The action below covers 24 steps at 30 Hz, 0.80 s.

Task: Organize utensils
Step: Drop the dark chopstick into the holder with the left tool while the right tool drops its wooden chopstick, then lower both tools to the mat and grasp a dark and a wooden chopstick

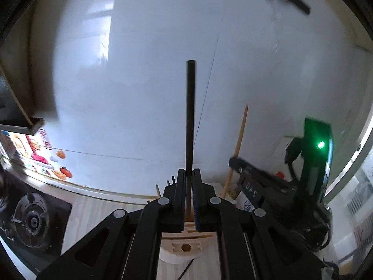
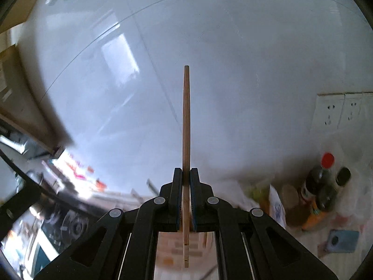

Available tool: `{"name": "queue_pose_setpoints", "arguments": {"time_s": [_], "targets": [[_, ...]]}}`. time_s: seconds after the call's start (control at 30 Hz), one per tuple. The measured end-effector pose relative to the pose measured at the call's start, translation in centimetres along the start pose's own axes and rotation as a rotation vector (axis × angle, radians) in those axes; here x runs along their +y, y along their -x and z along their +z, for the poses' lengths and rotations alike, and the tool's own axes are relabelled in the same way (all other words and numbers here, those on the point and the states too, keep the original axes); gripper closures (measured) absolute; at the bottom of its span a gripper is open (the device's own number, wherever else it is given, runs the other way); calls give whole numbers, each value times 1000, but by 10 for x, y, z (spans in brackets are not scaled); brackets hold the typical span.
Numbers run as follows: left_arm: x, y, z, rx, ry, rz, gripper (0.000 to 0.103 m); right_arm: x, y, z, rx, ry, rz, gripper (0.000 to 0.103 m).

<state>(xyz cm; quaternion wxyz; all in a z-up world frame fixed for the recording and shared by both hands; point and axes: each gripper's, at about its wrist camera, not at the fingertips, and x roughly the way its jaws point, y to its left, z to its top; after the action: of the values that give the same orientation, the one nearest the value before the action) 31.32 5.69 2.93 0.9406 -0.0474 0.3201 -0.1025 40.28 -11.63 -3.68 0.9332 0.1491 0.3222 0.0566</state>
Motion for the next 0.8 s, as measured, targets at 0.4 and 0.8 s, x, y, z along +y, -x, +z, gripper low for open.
{"name": "queue_pose_setpoints", "arguments": {"time_s": [0.4,0.8], "targets": [[39,-68,-18,175,61,2,100,11,-60,-17,-98,35,-40,96],[29,27,-5,-22,115,58,8,-6,-3,-14,-22,5,-1,59]]}}
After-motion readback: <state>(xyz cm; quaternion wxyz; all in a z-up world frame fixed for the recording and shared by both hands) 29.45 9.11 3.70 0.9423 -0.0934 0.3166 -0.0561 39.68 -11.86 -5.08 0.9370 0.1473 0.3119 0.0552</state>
